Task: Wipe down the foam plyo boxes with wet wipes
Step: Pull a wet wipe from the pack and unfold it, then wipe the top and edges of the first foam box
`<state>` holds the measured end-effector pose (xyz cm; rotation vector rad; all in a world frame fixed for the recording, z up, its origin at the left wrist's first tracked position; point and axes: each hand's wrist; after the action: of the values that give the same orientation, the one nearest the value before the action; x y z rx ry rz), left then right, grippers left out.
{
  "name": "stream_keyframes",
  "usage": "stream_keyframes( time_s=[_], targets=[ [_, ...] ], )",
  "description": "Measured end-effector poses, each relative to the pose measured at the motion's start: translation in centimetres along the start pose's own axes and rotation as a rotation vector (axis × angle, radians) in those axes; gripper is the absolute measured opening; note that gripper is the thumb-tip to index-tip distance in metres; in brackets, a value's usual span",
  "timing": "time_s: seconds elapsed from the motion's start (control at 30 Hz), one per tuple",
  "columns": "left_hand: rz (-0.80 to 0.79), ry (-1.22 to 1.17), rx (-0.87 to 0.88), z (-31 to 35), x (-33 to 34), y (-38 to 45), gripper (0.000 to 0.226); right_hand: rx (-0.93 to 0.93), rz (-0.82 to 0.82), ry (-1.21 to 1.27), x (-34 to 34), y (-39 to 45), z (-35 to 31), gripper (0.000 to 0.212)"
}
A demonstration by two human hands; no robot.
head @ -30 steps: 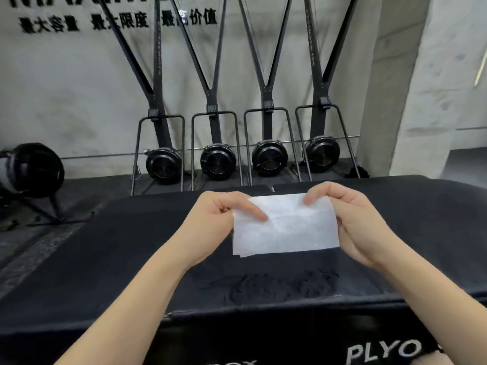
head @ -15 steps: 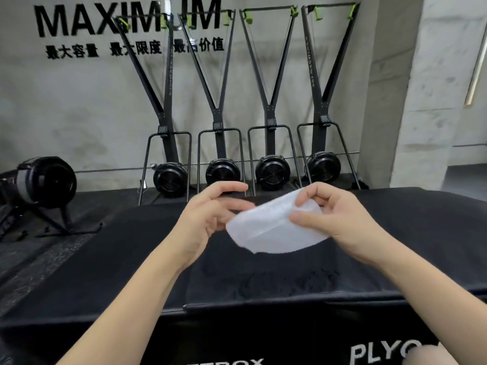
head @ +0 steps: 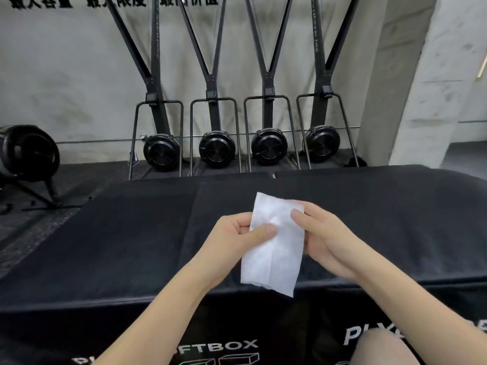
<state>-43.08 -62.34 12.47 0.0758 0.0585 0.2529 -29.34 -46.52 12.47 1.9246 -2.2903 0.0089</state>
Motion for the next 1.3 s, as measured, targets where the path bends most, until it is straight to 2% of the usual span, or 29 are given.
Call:
stream_keyframes(
  time_s=[0.07, 0.1, 0.17, 0.3, 0.37, 0.47, 0.6, 0.7, 0.77, 0.83, 0.9, 0.97, 1.07, 1.13, 1.2, 1.3],
  targets=[
    [0.038, -0.027, -0.002, -0.6, -0.5, -0.2, 0.027, 0.068, -0.164, 0.067, 0.6, 0.3, 2.5, 0.051],
    [0.043, -0.026, -0.008, -0.9, -0.8, -0.4, 0.027, 0.077, -0.183, 0.088, 1.1, 0.3, 3.4, 0.049],
    [0.046, -0.023, -0.022, -1.8, -1.4, -0.8, 0.026, 0.072, -0.087, 0.116, 1.9, 0.6, 4.6, 0.038],
    [0.092, -0.05, -0.059, -3.7, -3.0, -2.3, 0.023, 0.01, 0.142, -0.109, 2.9, 1.2, 5.9, 0.025],
    [0.099, -0.085, -0.056, -4.6, -3.6, -3.1, 0.024, -0.063, 0.134, -0.125, 3.2, 1.3, 5.8, 0.017],
    [0.125, -0.093, -0.028, -5.4, -4.5, -3.9, 0.023, -0.079, 0.107, -0.153, 3.5, 1.2, 5.6, 0.008],
    [0.128, -0.024, 0.002, -6.1, -5.3, -5.1, 0.041, -0.029, 0.12, -0.129, 3.8, 1.6, 6.6, 0.022],
    [0.131, -0.05, 0.019, -7.1, -5.7, -5.4, 0.038, -0.034, 0.097, -0.066, 4.0, 2.1, 7.7, 0.021],
    [0.154, -0.106, 0.029, -8.0, -5.8, -5.4, 0.028, -0.027, 0.075, -0.013, 4.0, 2.4, 8.8, 0.015],
    [0.184, -0.142, 0.019, -9.0, -5.5, -5.5, 0.026, -0.008, 0.061, 0.049, 4.2, 2.5, 10.1, 0.026],
    [0.242, 0.0, -0.046, -10.5, -4.8, -5.5, 0.024, 0.023, 0.057, 0.043, 4.3, 2.7, 11.3, 0.027],
    [0.294, 0.215, -0.131, -12.2, -4.3, -4.9, 0.015, 0.071, 0.052, -0.111, 4.3, 3.1, 12.5, 0.018],
    [0.444, 0.283, -0.185, -13.8, -5.1, -3.3, 0.046, 0.101, 0.066, -0.415, 3.7, 4.2, 14.4, 0.03],
    [0.531, 0.296, -0.204, -14.6, -6.8, -2.0, 0.051, 0.049, 0.07, -0.678, 2.9, 5.1, 15.9, 0.035],
    [0.542, 0.304, -0.202, -15.6, -8.0, -0.7, 0.052, 0.051, -0.005, -0.993, 1.8, 5.8, 17.3, 0.044],
    [0.475, 0.367, -0.189, -16.8, -8.3, 0.7, 0.045, 0.028, -0.102, -1.384, 0.0, 6.6, 19.1, 0.057]
  ],
)
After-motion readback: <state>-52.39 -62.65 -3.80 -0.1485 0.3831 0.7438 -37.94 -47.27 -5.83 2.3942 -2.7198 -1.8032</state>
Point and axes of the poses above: each hand's wrist, its own y-axis towards the middle knuckle, its own x-axis out of the palm, z = x × y, and after that the axes turned 11 degrees about -z, right-handed
